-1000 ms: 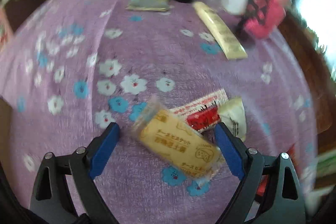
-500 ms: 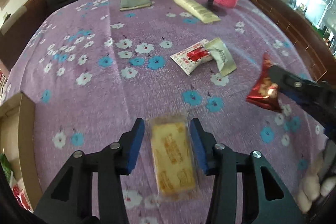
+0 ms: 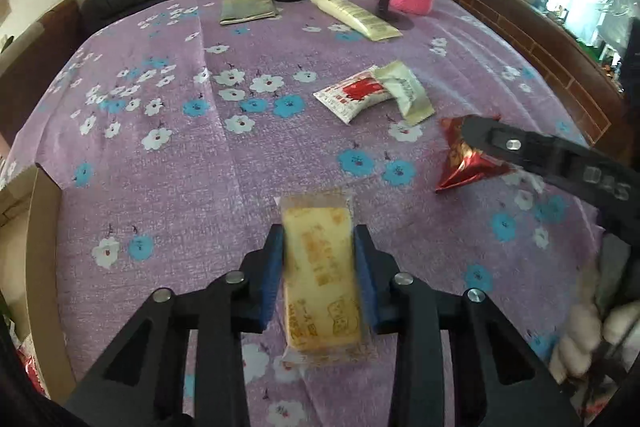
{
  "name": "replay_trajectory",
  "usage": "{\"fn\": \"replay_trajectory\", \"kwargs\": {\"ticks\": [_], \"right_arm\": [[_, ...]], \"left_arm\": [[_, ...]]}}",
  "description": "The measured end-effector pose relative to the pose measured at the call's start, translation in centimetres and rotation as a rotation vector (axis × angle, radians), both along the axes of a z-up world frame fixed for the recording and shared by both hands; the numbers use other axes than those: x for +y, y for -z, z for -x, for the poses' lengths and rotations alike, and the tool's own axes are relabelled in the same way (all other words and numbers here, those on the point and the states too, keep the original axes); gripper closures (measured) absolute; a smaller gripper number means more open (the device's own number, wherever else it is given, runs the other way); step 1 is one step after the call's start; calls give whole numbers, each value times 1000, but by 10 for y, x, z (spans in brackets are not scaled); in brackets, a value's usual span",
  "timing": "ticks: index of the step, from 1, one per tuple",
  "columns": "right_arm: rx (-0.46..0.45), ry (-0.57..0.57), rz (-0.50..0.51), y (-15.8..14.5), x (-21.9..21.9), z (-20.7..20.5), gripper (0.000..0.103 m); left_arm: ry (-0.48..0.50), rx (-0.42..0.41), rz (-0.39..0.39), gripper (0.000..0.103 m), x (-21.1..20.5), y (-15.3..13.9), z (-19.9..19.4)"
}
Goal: Organize snacks
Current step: 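Carry the biscuit packet and red foil candy over the cardboard box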
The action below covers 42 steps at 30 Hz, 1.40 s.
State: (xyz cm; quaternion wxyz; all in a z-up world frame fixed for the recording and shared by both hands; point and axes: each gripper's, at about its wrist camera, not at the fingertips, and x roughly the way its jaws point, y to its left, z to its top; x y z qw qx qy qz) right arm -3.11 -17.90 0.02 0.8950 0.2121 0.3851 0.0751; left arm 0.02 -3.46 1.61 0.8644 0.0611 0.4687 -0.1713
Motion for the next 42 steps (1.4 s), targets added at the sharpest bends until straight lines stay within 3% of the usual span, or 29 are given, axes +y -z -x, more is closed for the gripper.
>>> {"fn": "replay_trajectory", "kwargs": {"ticks": [6, 13, 16, 23, 30, 36, 42], "right_arm": [[19, -17, 53, 7, 10, -4, 64], [45, -41, 89, 9, 17, -5, 64], [46, -41, 99, 8, 22, -4, 72], [-6, -34, 84, -21, 36, 26, 72], [-47, -136, 64, -55, 89, 57, 73], [-83, -278, 48, -81, 156, 63, 73], [-40, -409, -14, -82, 222, 50, 73]], "left_arm": [[5, -44, 22, 67, 11, -12, 19], [-52, -52, 112, 67, 43, -22, 31], [-72, -52, 164, 67, 56, -29, 39], [-100, -118, 211, 67, 96, -57, 74], [-211, -161, 284, 67, 167, -77, 108], [-375, -234, 259, 67, 251, -93, 133], [-494, -208, 258, 67, 317, -83, 130]]}}
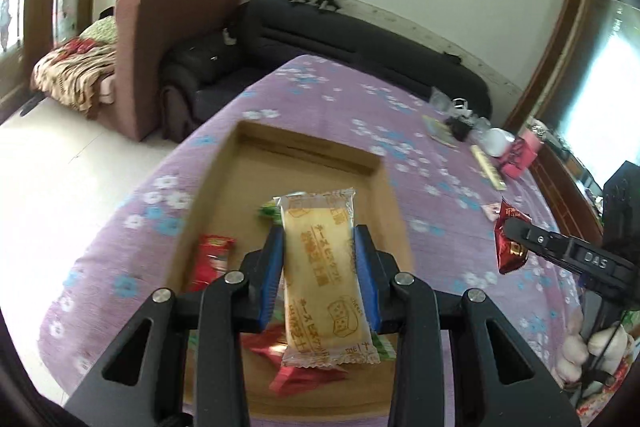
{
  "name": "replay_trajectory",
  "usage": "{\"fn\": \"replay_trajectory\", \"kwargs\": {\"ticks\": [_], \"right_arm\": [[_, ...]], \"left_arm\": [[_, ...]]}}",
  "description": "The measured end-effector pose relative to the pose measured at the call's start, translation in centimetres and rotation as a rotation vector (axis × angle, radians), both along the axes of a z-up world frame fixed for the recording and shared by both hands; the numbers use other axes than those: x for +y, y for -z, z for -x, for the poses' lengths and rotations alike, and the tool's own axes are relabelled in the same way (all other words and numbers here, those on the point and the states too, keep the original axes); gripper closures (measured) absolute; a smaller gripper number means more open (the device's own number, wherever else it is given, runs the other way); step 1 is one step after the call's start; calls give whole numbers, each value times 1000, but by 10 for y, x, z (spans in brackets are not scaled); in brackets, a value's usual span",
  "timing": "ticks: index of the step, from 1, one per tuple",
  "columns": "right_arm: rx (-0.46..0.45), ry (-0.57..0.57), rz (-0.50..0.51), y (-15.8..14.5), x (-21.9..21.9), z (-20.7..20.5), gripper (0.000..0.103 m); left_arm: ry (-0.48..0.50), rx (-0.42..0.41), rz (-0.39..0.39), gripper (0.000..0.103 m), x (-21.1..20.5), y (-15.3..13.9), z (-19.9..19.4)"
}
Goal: Organize snacks
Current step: 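Carry the biscuit packet and red foil candy over the cardboard box, then open both tools to drop the biscuit and candy into the box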
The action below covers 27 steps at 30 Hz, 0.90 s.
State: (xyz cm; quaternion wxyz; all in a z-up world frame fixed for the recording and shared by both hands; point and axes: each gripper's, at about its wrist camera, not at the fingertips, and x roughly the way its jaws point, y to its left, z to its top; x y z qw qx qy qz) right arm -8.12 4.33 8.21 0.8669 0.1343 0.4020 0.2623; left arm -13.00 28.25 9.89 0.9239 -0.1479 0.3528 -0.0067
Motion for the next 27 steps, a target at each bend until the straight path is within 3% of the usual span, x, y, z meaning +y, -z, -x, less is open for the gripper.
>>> {"fn": "replay_trajectory", "kwargs": {"ticks": [8, 15, 22, 27], "right_arm": [[38, -102, 78, 20, 81, -21, 73], [80, -121, 151, 44, 123, -46, 73], [81, -114, 219, 58, 146, -58, 73], [78, -119, 246, 65, 153, -63, 72]], "left_arm": [[-5, 75, -64, 67, 16, 26, -34], [3, 125, -93, 66, 24, 43, -59], [-4, 130, -94, 66, 29, 42, -70], [-9, 111, -63, 57, 34, 38, -66]]}}
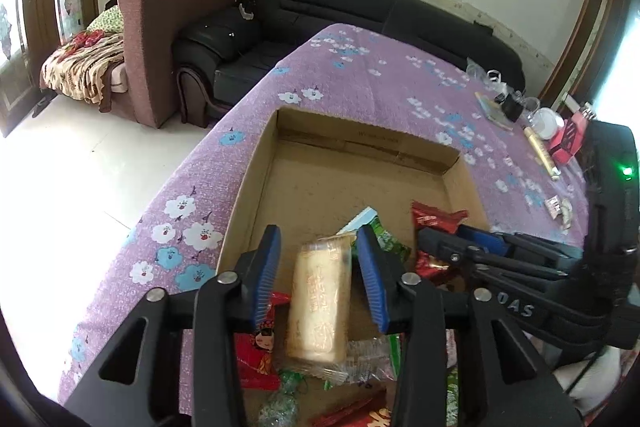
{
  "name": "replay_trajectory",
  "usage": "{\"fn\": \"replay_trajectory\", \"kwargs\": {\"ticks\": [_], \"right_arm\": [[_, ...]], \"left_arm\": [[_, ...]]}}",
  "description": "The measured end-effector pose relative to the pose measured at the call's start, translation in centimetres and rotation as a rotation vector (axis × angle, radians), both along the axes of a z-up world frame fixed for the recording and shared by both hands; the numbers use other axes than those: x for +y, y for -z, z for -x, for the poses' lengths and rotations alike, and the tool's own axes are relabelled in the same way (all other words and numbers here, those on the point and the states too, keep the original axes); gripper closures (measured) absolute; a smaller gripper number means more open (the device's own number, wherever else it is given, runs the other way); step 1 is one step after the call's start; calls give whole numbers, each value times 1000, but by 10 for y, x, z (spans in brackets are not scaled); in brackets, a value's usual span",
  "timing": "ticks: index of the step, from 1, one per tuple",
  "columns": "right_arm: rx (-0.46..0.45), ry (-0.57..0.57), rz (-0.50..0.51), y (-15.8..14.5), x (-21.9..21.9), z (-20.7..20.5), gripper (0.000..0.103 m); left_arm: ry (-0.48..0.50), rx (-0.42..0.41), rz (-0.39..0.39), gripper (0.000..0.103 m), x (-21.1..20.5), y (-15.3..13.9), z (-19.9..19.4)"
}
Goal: Organize snacks
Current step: 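Open both tools to drop the biscuit and candy into the box, then move both open tools toward the last two packets on the table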
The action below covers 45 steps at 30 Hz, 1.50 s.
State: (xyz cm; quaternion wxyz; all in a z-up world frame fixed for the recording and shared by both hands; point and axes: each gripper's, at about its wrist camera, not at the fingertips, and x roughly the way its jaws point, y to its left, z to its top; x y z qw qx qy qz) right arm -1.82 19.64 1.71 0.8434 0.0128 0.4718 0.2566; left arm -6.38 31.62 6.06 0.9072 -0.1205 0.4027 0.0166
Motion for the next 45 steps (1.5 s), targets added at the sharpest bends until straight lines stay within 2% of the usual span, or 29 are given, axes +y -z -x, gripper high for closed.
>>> {"fn": "replay_trajectory", "kwargs": {"ticks": [2, 6, 8, 9, 11, 13, 18, 21, 25, 27, 38, 45], "right_arm": [[-20, -8, 2, -3, 1, 3, 72], [-57, -11, -7, -14, -1, 10, 71], [-71, -9, -18, -20, -5, 13, 71], [-76, -6, -22, -23, -8, 14, 71], [-90, 0, -30, -30, -13, 19, 71], [-108, 5, -40, -37, -18, 28, 71], [-123, 29, -74, -48, -41, 47, 70], [-125, 61, -83, -53, -62, 57, 69], [-147, 95, -88, -59, -91, 67, 67], [-160, 108, -83, -61, -102, 71, 67], [-174, 193, -91, -62, -162, 81, 67], [-164, 267, -135, -58, -209, 79, 65]], "left_arm": [[-2, -27, 16, 48, 1, -6, 6], [-11, -95, 38, 40, 2, -24, 22], [-16, -128, 48, 31, 1, -34, 32], [-16, -144, 47, 30, -1, -39, 38], [-11, -181, 36, 16, -9, -50, 49], [-10, -209, 14, 13, -20, -59, 59], [-11, -214, -18, 12, -46, -69, 73], [-47, -197, -77, 12, -61, -73, 79], [-62, -230, -222, 12, -89, -84, 91], [-65, -234, -256, 12, -97, -86, 94], [-26, -234, -313, 12, -135, -91, 101], [12, -236, -334, 12, -155, -93, 98]]}}
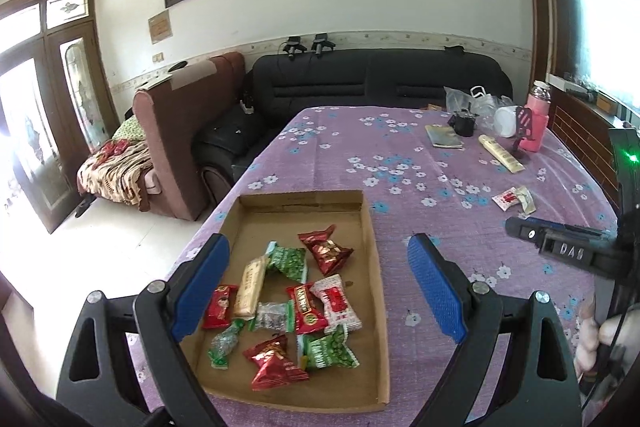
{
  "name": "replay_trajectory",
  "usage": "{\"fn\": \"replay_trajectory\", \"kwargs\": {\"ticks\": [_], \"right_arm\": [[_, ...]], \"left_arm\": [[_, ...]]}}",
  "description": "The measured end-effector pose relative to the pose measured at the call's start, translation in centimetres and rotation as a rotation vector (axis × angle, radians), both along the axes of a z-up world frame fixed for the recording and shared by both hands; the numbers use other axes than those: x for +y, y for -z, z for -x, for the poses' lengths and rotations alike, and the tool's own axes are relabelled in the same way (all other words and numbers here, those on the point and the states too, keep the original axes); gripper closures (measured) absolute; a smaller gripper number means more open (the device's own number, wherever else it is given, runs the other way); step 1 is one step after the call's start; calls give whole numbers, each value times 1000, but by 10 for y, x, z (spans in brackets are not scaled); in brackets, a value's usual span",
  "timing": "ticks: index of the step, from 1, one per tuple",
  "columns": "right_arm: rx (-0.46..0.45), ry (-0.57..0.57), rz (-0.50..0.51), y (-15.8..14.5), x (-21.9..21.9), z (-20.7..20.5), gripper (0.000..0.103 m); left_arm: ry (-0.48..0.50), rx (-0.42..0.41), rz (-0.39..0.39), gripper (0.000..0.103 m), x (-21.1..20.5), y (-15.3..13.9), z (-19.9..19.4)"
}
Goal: Organize snacks
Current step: 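Move both open tools toward the last two packets on the table, then grasp white-red packet with left tool while right grasps cream-green packet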
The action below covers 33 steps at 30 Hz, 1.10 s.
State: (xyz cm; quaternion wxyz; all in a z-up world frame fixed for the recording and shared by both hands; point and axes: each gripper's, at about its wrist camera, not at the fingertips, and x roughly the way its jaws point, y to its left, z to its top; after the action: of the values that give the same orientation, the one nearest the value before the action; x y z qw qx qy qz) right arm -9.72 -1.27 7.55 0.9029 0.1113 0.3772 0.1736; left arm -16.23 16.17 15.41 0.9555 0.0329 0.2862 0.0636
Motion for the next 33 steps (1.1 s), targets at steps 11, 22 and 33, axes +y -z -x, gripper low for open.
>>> {"fn": "replay_trajectory", "kwargs": {"ticks": [11, 22, 33], "right_arm": [[75, 254, -81, 13, -145, -42, 61], [165, 220, -67, 61, -155, -128, 60], [203, 234, -71, 83, -148, -134, 87]], "left_arm": [[179, 116, 178, 12, -34, 15, -48], [278, 211, 195, 12, -63, 34, -96], [462, 364, 350, 12, -124, 67, -189]]}}
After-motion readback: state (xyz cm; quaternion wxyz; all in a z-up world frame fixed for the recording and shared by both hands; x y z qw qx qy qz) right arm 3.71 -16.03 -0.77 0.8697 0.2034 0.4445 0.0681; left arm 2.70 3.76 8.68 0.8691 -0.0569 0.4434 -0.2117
